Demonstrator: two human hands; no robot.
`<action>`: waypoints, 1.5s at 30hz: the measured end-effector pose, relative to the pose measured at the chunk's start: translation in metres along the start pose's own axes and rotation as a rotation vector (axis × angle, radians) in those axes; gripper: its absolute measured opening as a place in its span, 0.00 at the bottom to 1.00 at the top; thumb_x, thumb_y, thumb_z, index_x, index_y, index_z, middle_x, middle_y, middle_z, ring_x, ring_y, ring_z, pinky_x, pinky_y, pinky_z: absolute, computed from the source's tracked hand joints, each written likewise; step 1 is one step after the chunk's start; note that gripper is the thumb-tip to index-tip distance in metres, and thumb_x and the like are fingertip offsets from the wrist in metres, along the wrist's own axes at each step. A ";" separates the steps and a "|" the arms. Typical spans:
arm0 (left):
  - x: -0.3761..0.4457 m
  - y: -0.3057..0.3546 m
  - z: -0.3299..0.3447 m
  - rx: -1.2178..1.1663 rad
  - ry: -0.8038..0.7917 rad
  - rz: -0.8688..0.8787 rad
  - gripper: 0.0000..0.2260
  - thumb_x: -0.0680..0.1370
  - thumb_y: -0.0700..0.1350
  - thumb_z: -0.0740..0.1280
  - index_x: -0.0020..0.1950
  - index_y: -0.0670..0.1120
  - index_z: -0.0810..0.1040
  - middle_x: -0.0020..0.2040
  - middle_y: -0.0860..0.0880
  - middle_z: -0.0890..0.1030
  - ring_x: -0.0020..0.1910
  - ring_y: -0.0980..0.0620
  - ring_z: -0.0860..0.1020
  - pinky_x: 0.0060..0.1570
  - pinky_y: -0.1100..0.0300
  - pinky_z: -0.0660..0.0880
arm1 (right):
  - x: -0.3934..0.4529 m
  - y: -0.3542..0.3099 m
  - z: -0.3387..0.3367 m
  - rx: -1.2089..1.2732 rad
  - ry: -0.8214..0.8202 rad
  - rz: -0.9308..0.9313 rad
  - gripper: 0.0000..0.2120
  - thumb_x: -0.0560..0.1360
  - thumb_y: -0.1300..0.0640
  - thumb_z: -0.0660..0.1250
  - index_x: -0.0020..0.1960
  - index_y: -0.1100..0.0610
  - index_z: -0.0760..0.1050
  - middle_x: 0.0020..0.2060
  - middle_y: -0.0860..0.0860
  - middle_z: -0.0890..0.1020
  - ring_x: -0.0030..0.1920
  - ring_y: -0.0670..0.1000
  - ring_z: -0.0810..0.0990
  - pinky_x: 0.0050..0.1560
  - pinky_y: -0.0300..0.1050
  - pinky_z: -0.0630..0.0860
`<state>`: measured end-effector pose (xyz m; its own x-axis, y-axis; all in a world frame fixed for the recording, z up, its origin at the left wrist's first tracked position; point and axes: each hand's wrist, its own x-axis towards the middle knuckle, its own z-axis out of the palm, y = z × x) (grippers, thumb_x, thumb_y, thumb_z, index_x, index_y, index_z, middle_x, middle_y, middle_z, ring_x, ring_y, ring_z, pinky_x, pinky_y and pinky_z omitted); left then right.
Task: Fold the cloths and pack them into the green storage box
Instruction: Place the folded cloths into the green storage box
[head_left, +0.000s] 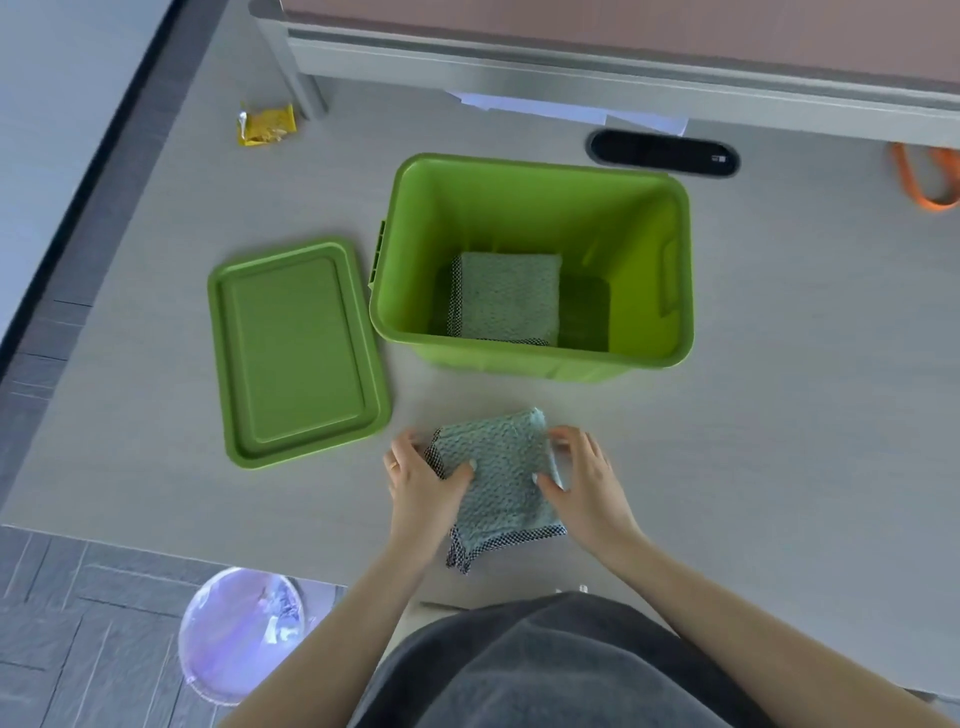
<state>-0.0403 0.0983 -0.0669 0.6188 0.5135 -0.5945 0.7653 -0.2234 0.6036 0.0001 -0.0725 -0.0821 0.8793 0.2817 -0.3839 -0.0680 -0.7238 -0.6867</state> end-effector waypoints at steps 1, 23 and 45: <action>-0.002 0.003 0.000 -0.115 -0.047 -0.065 0.27 0.72 0.43 0.71 0.65 0.44 0.60 0.57 0.48 0.66 0.55 0.47 0.70 0.55 0.55 0.67 | 0.002 -0.003 0.001 0.068 -0.003 0.055 0.22 0.72 0.60 0.68 0.64 0.56 0.66 0.59 0.49 0.73 0.60 0.51 0.73 0.61 0.47 0.70; -0.030 0.093 -0.104 -0.468 -0.788 0.232 0.44 0.47 0.59 0.81 0.60 0.51 0.70 0.48 0.59 0.85 0.50 0.61 0.81 0.49 0.68 0.78 | -0.013 -0.110 -0.128 1.003 -0.499 -0.029 0.19 0.65 0.65 0.59 0.54 0.54 0.73 0.43 0.48 0.85 0.46 0.49 0.84 0.41 0.43 0.80; 0.080 0.187 -0.055 0.378 -0.246 0.305 0.19 0.80 0.47 0.57 0.68 0.42 0.57 0.49 0.44 0.75 0.43 0.45 0.74 0.44 0.52 0.71 | 0.147 -0.118 -0.115 0.303 -0.277 0.308 0.22 0.77 0.59 0.62 0.70 0.56 0.62 0.64 0.53 0.74 0.59 0.54 0.74 0.54 0.51 0.75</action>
<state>0.1428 0.1429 0.0271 0.8110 0.1805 -0.5565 0.5273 -0.6375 0.5617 0.1913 -0.0182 0.0128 0.6420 0.2703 -0.7175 -0.4737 -0.5961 -0.6483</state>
